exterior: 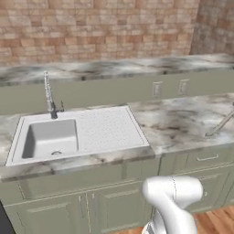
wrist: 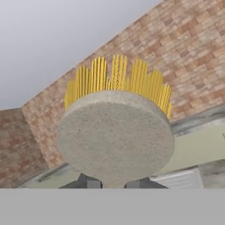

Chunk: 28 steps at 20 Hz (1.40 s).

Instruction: Grab the spray bottle from the cabinet, then place it next to the cutting board for sanitizing. Then grab the dish brush from the countertop next to the sink and place it next to the cutting board.

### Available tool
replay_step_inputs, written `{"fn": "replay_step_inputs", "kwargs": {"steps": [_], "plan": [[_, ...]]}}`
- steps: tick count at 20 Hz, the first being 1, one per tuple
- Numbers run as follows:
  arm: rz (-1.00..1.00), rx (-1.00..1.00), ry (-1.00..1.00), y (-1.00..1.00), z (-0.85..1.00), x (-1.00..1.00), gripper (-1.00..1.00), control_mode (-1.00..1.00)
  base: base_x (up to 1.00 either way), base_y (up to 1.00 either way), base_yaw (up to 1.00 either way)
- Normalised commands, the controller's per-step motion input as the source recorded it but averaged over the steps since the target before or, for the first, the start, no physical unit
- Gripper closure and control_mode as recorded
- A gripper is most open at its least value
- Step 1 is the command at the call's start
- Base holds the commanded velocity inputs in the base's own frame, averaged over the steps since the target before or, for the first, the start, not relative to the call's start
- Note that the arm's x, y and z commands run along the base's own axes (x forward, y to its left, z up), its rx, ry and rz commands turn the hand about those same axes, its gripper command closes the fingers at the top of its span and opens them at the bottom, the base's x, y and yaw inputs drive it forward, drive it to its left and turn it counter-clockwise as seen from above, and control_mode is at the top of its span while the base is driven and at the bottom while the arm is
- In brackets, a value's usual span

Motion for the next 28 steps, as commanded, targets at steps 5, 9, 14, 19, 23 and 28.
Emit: {"fn": "replay_step_inputs", "kwargs": {"steps": [5,9,14,19,23,28], "plan": [[0.0,0.0,0.0,0.0,0.0,0.0,1.0,1.0,-1.0,0.41,-0.01],[0.0,0.0,0.0,0.0,0.0,0.0,1.0,1.0,-0.74,0.27,-0.43],[0.0,0.0,0.0,0.0,0.0,0.0,1.0,1.0,-0.27,0.38,-0.78],[0.0,0.0,0.0,0.0,0.0,0.0,1.0,1.0,-0.11,0.2,-0.91],[0.0,0.0,0.0,0.0,0.0,0.0,1.0,1.0,-0.14,0.21,-0.9],[0.0,0.0,0.0,0.0,0.0,0.0,1.0,1.0,-0.19,0.1,-0.84]]}}
